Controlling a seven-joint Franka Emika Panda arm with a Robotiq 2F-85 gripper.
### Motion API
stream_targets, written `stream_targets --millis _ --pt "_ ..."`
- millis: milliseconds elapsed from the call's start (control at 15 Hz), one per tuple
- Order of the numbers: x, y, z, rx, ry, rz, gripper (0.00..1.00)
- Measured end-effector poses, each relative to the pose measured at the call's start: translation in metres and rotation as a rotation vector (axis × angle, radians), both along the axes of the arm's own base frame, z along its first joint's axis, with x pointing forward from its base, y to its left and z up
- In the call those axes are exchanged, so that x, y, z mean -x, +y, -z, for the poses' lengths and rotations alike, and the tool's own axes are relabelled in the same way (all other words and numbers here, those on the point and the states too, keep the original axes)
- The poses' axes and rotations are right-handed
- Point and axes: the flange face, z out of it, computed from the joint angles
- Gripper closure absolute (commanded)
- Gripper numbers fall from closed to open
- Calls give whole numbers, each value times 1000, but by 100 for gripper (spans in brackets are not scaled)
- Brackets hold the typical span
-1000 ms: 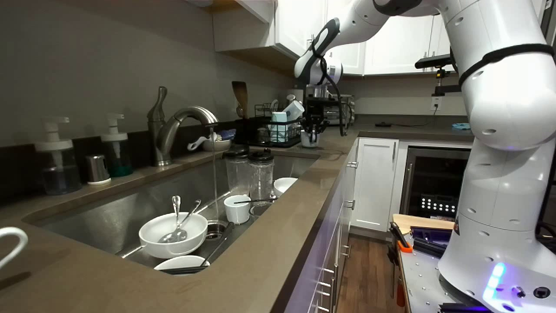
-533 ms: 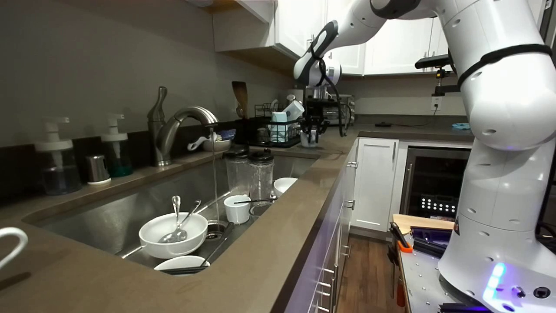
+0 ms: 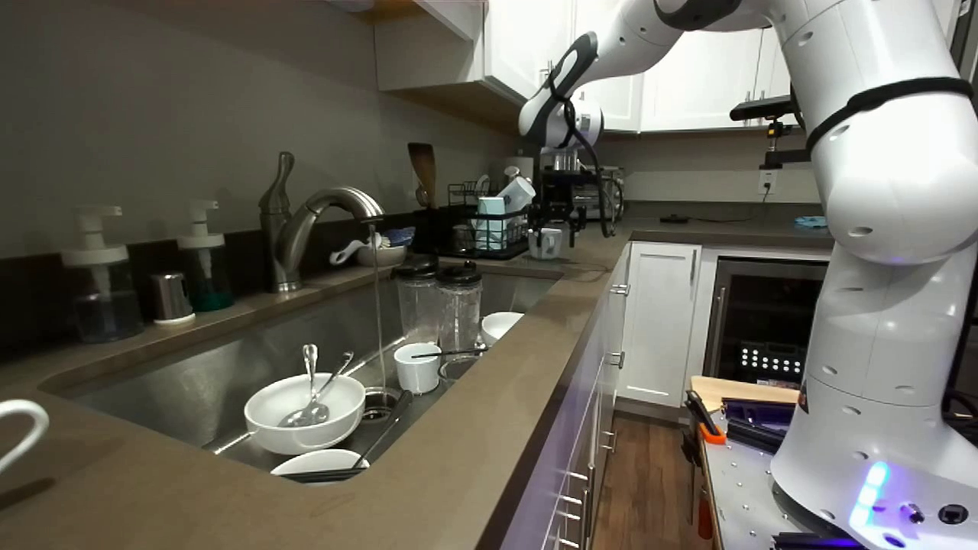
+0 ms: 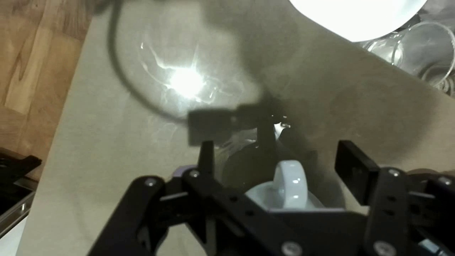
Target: Pour some water into the cup.
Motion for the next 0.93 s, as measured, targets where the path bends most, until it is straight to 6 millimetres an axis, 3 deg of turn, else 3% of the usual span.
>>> stream_targets --millis 200,400,733,933 --pt "8 9 -15 -3 0 -12 20" --pt "27 29 -33 3 6 -45 19" --pt "67 75 -63 18 -21 -188 15" --pt "90 104 -78 25 -62 -269 7"
